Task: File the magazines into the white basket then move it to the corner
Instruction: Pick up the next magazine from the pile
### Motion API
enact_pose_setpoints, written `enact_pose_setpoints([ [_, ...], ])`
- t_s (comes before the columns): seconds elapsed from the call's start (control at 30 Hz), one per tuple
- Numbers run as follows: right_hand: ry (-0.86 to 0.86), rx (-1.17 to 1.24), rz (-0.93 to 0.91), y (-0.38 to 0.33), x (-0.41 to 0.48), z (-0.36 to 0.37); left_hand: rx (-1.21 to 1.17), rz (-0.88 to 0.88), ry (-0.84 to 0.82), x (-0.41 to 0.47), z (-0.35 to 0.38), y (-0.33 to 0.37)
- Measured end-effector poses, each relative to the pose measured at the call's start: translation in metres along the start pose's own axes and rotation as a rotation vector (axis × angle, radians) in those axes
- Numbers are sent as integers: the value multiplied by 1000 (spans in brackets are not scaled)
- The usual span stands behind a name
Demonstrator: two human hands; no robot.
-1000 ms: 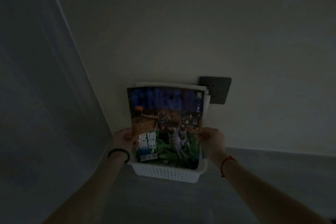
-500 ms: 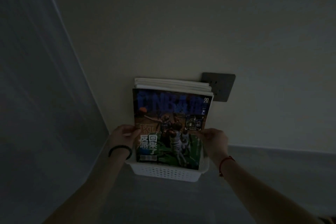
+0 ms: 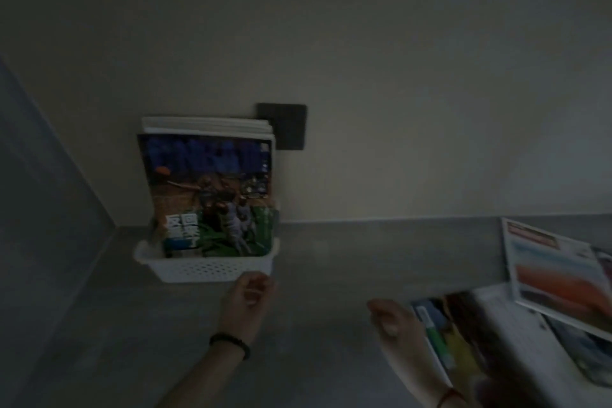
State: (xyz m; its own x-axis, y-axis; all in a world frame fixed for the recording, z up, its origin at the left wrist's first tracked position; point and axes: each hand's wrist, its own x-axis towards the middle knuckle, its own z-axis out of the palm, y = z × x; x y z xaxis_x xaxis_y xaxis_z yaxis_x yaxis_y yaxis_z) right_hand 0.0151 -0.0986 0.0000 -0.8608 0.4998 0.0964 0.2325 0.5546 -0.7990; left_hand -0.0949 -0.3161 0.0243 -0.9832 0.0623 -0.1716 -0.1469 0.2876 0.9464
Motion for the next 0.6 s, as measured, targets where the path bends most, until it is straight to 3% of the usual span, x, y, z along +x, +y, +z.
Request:
enact_pose_setpoints([
  [0.13,51,-54,92,57,-28,-63,-65,-52,-224,-50,95,-11],
  [0.23,34,-96,176,93,-42,-107,-207,-268,-361,-79,154,-8],
  [0.4,-126,-226,176,144,-60,-165,-128,-387,-410,-127,225,-8],
  [0.47,-279,-399,162,160,-62,-184,-89,-268,-358,-142,241,-9],
  [0.6,-442,-594,126,180,-63,-215,488,377,-440,-157,269,-11],
])
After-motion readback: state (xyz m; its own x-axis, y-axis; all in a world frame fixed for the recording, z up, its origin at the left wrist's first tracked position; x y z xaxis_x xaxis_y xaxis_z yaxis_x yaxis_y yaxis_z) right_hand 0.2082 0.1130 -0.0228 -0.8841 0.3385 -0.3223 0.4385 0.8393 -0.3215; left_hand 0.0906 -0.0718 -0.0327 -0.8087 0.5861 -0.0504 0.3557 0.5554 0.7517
